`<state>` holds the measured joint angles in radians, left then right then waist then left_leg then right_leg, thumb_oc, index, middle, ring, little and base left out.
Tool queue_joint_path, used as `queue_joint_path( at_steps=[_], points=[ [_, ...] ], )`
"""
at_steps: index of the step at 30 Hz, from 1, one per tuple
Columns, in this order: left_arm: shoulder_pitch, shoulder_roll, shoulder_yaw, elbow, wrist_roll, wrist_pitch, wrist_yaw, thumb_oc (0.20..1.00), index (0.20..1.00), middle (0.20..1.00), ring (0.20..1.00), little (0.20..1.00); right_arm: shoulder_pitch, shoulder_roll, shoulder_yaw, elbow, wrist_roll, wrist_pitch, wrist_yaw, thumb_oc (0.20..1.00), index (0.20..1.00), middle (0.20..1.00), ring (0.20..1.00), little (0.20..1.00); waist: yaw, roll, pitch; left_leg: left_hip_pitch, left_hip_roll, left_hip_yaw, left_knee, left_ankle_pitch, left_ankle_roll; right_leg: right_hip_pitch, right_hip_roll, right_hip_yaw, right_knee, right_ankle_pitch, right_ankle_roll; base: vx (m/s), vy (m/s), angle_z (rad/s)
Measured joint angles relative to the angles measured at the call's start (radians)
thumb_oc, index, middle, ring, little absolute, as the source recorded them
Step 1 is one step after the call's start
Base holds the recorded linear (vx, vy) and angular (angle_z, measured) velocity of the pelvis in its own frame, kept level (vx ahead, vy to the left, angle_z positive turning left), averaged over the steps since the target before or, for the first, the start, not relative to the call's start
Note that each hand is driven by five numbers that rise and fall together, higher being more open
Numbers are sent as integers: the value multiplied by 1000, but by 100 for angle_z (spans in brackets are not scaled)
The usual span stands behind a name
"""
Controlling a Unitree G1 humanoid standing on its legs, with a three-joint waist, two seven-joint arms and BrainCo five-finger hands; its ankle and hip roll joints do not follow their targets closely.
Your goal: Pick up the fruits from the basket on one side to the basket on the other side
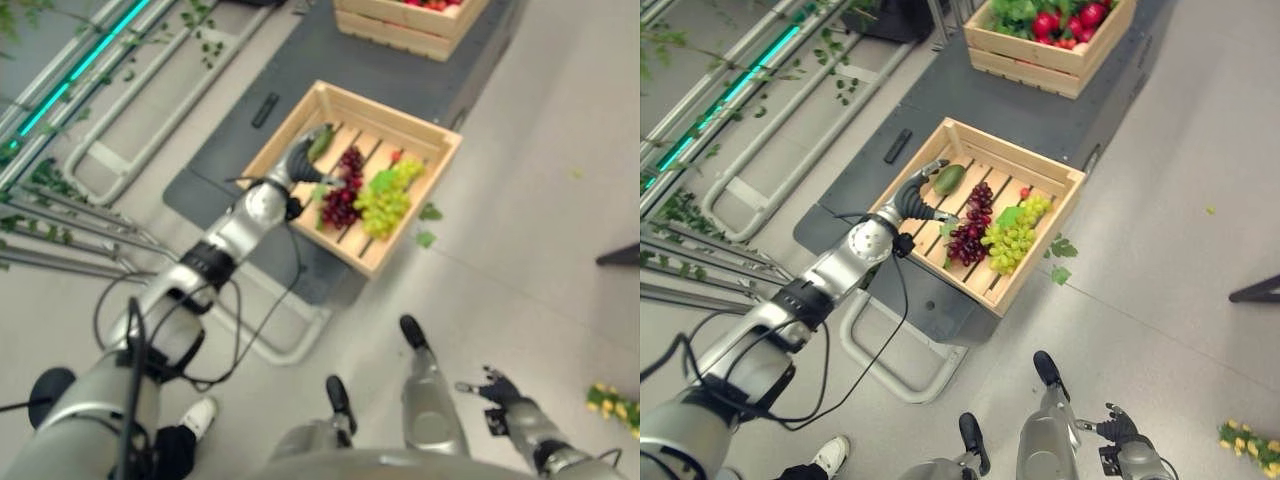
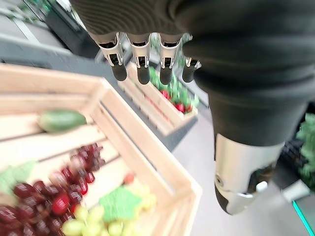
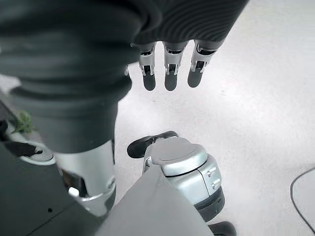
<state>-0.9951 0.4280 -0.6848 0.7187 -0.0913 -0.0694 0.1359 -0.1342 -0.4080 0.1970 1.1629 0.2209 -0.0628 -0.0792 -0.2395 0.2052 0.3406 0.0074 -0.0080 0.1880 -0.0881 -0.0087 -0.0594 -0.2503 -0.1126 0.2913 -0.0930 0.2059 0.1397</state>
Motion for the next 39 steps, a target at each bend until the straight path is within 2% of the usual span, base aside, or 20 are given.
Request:
queue_joint_path(
  at_steps=[2,4,5,7,10,13,16,24,25,27,30,34,39],
  points=[
    [-16,-26,-6,79,0,7,3,1000,1000,1000,1000,1000,-3,0,0,-5,5,-1,-5,1000,1000,1000,1000,1000,-37,2,12,1,-2,14,0,-9,1,-12,6,20,0,-2,6,-12,50,-32],
    [-33,-43,-7,166,0,17,3,1000,1000,1000,1000,1000,-14,1,1,-16,11,-5,-13,1000,1000,1000,1000,1000,-50,1,23,-2,-10,40,0,-16,2,-37,7,42,0,3,7,-19,19,-53],
    [-37,-46,-7,193,0,19,3,1000,1000,1000,1000,1000,-21,2,0,-19,12,-5,-14,1000,1000,1000,1000,1000,-42,2,28,-1,-13,54,0,-17,3,-45,7,52,0,7,9,-19,20,-70],
    [-48,-66,-7,254,0,22,3,1000,1000,1000,1000,1000,-23,3,0,-24,28,-10,-21,1000,1000,1000,1000,1000,-62,1,42,-3,-20,85,0,-25,5,-65,7,68,0,16,11,-10,26,-52],
    [-52,-72,-6,294,-1,26,2,1000,1000,1000,1000,1000,-27,5,1,-28,36,-13,-22,1000,1000,1000,1000,1000,-90,-1,59,-3,-28,92,0,-37,7,-86,10,83,0,24,14,-8,7,-38],
    [-59,-79,10,407,-2,40,2,1000,1000,1000,1000,1000,-26,6,2,-41,41,-20,-32,1000,1000,1000,1000,1000,-104,-5,76,-2,-33,114,0,-47,5,-110,16,105,0,37,15,-1,-26,-41],
    [-62,-80,22,425,-2,43,2,1000,1000,1000,1000,1000,-17,8,5,-44,45,-20,-40,1000,1000,1000,1000,1000,-102,-7,86,-10,-32,117,0,-50,1,-127,21,110,0,44,13,-11,-23,-21],
    [-21,-78,163,505,-50,59,30,1000,1000,1000,1000,1000,-20,9,11,-58,49,-34,-61,1000,1000,1000,1000,1000,-93,-8,104,-24,-26,138,0,-54,-5,-157,35,113,0,58,4,-4,-45,-12],
    [-1,-67,209,511,-76,58,39,1000,1000,1000,1000,1000,-20,9,13,-70,49,-36,-63,1000,1000,1000,1000,1000,-90,-9,104,-30,-22,139,0,-55,-7,-164,38,113,0,59,3,-13,-69,-4],
    [11,-44,234,512,-92,56,49,1000,1000,1000,1000,1000,-20,9,17,-82,49,-41,-66,1000,1000,1000,1000,1000,-87,-11,107,-42,-22,139,0,-55,-7,-178,41,113,1,65,-1,-7,-70,-6],
    [18,-21,243,522,-130,59,56,1000,1000,1000,1000,1000,-21,8,35,-83,48,-42,-74,1000,1000,1000,1000,1000,-72,-12,107,-50,-14,137,0,-55,-9,-185,47,110,1,72,-1,-11,-50,-1],
    [35,31,262,523,-168,57,60,1000,1000,1000,1000,1000,-42,11,56,-95,48,-43,-82,1000,1000,1000,1000,1000,-65,-31,120,-58,-9,137,0,-53,-13,-194,50,108,1,74,-4,-7,-21,0],
    [47,35,281,523,-206,51,62,1000,1000,1000,1000,1000,-47,8,55,-103,48,-50,-83,1000,1000,1000,1000,1000,-43,-44,128,-74,-3,135,0,-53,-16,-208,51,104,1,75,-7,0,0,0]
  ],
)
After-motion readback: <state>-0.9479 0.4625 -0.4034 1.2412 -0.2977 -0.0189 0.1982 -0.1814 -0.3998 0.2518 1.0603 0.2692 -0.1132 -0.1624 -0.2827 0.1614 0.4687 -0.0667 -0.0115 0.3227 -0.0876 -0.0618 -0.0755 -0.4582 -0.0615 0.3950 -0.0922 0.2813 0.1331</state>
